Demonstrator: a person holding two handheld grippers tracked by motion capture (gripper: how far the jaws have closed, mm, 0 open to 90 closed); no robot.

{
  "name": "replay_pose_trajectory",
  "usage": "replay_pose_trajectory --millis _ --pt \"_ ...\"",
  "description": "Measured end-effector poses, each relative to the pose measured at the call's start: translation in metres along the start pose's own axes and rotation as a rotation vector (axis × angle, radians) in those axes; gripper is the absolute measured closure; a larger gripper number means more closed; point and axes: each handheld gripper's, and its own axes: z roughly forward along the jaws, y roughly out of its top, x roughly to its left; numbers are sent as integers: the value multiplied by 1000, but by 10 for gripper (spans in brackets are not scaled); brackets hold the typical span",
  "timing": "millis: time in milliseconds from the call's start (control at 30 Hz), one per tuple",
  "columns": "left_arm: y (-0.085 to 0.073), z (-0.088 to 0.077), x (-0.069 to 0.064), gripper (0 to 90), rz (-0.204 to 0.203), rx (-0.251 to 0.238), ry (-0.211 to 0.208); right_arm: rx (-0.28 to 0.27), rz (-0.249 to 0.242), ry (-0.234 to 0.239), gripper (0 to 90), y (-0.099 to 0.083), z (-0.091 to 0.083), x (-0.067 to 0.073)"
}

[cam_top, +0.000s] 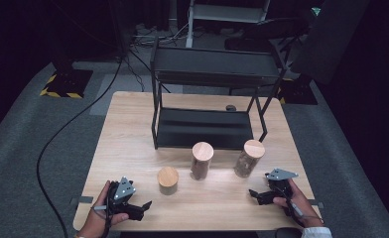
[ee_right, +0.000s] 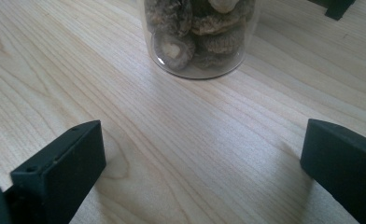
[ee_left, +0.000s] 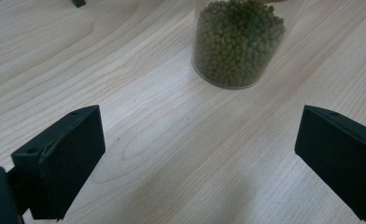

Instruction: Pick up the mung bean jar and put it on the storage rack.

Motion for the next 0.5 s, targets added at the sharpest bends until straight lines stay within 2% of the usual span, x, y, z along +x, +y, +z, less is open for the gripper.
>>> replay_pose_trajectory --millis 333,500 --pt "3 0 3 13 -9 -23 -31 0 0 0 0 0 0 0" --pt "7 1 2 13 9 -19 -38 0 0 0 0 0 0 0"
